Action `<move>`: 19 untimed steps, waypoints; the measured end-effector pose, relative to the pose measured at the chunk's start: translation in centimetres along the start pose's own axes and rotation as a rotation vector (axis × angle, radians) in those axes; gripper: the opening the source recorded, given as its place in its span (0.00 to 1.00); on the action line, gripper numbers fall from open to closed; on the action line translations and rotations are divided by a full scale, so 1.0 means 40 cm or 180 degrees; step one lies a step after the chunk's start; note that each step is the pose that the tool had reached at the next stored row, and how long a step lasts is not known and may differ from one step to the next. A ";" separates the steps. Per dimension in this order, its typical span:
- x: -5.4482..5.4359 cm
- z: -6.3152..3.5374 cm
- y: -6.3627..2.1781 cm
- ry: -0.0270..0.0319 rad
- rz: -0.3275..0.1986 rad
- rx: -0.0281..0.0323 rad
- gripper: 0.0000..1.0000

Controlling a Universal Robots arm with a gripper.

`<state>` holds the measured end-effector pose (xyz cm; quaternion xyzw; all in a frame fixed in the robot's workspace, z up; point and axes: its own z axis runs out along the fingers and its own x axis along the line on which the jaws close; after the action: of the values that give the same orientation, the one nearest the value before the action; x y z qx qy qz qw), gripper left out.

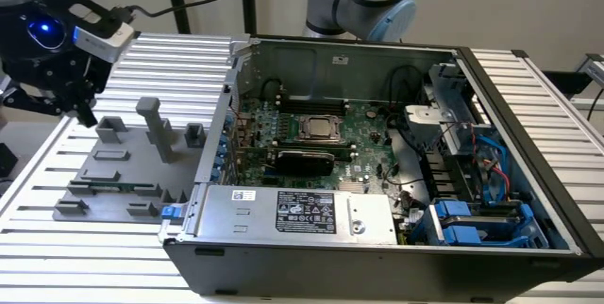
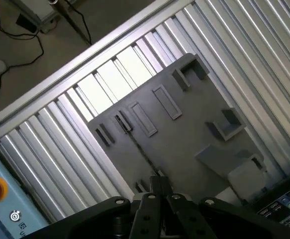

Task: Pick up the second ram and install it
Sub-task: 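Pick up the second ram and move it above second insertion slot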

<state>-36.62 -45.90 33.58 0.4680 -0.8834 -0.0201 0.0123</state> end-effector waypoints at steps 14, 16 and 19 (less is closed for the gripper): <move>0.000 0.012 -0.001 0.0038 -0.0810 0.0002 0.11; 0.000 0.014 -0.001 0.0043 -0.0924 0.0003 0.11; 0.000 0.018 -0.001 0.0051 -0.1101 0.0004 0.11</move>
<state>-36.62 -45.90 32.88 0.6132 -0.7896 -0.0176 0.0154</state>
